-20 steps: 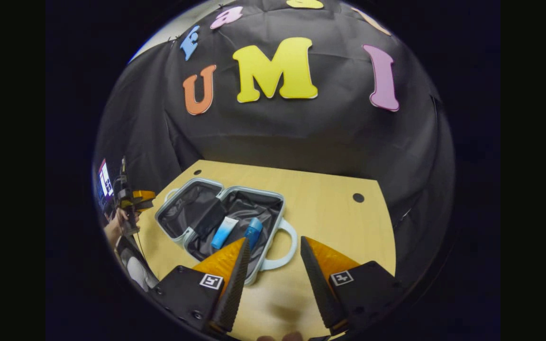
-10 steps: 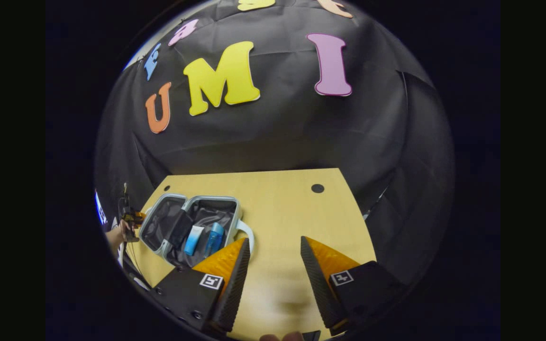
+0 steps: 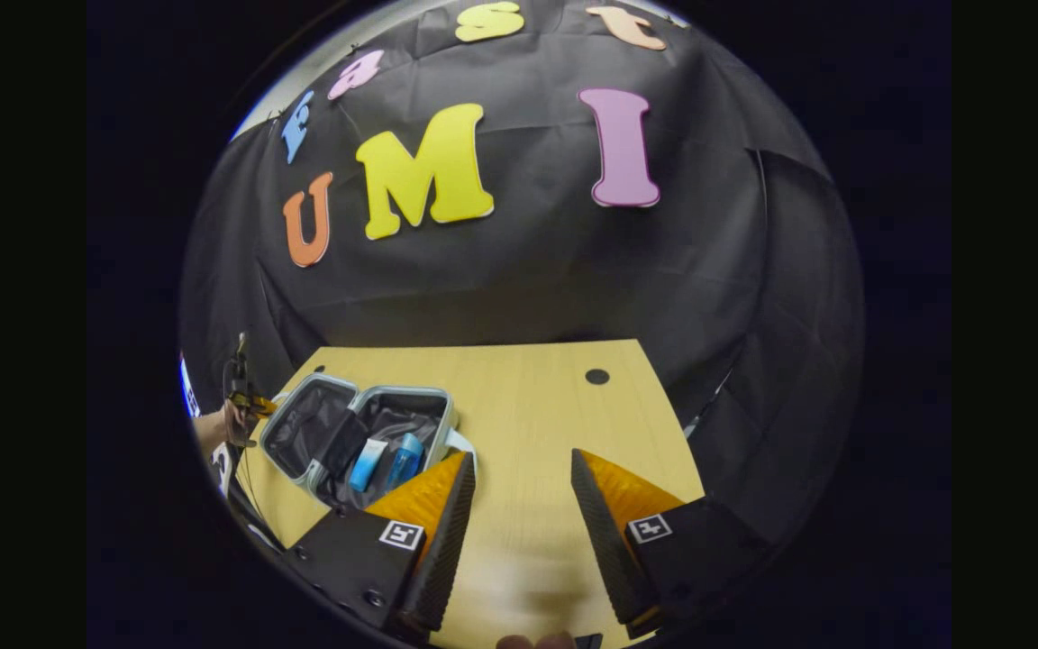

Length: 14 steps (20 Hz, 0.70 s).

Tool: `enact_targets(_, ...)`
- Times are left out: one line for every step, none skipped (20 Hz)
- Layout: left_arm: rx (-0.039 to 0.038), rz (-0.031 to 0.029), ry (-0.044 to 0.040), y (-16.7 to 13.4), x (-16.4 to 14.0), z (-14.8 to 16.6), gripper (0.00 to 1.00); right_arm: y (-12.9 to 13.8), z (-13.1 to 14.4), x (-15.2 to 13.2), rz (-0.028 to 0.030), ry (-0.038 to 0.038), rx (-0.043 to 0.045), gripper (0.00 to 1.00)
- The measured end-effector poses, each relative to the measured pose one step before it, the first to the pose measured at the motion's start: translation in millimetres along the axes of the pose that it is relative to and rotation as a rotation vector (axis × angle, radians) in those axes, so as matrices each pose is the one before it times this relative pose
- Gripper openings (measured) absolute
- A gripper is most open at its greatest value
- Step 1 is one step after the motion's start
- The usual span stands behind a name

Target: First open the suitcase, pack the skin care products into it, and then close the suitcase.

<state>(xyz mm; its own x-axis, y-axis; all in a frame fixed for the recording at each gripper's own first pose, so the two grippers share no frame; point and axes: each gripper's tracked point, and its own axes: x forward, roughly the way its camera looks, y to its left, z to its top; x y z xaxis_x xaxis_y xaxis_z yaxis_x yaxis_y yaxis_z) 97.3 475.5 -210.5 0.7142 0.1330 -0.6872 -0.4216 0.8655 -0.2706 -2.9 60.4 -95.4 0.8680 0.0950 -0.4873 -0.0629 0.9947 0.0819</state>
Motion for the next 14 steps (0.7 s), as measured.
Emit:
enact_targets(0.04059, -0.00614, -0.03229, -14.90, -15.13, 8.21, 0.04, -5.83, 3.55, -0.88, -0.00622, -0.02184, 0.00591, 0.64)
enact_targets(0.03362, -0.00794, -0.03458, -13.33, -16.07, 11.45, 0.04, -5.19, 2.63, -2.16, -0.00351, -0.01203, 0.01181, 0.64)
enact_targets(0.02708, -0.00791, -0.03208, -15.53, -16.82, 12.76, 0.04, -5.59, 2.37, -1.91, -0.00187, -0.01314, 0.01465, 0.64)
enact_targets(0.02238, -0.01795, -0.03709, -18.43, -19.37, 12.86, 0.04, -6.03, 2.75, -2.72, -0.00406, -0.01275, 0.01005, 0.64)
enact_targets(0.02269, -0.01962, -0.04059, -21.73, -18.27, 12.52, 0.04, -6.79, 3.07, -3.18, -0.00467, -0.01856, 0.00430, 0.64)
enact_targets(0.02215, -0.02370, -0.04389, -24.55, -18.11, 12.25, 0.04, -7.28, 2.98, -4.10, -0.00787, -0.01825, -0.00360, 0.64)
enact_targets(0.02180, -0.02915, -0.03950, -28.96, -18.98, 11.45, 0.03, -7.36, 2.79, -4.18, -0.00939, -0.01782, -0.00512, 0.64)
enact_targets(0.01634, -0.03524, -0.03900, -30.97, -15.33, 9.05, 0.03, -6.74, 3.15, -5.07, -0.00767, -0.01786, -0.00719, 0.64)
enact_targets(0.00681, -0.03879, -0.03553, -28.38, -11.20, 5.94, 0.03, -5.62, 2.34, -3.95, -0.00703, -0.01434, -0.00781, 0.64)
enact_targets(-0.00608, -0.03766, -0.02506, -29.35, -6.36, 3.69, 0.03, -4.65, 2.13, -3.29, -0.01047, -0.01153, -0.01090, 0.64)
enact_targets(-0.00940, -0.03490, -0.01527, -31.22, -5.69, -2.04, 0.03, -5.31, 0.79, -4.53, -0.00644, -0.00912, -0.00888, 0.64)
enact_targets(-0.00373, -0.03515, -0.00490, -29.02, -3.90, -5.51, 0.03, -4.53, 0.71, -4.19, -0.00477, -0.00539, -0.00534, 0.64)
enact_targets(0.01503, -0.03302, -0.00926, -26.89, -7.64, -8.88, 0.03, -6.04, 0.23, -3.63, -0.00767, -0.00669, -0.00446, 0.64)
enact_targets(0.02742, -0.02449, -0.00935, -27.30, -4.49, -9.30, 0.03, -6.28, 0.58, -3.89, -0.01079, -0.00552, 0.00006, 0.59)
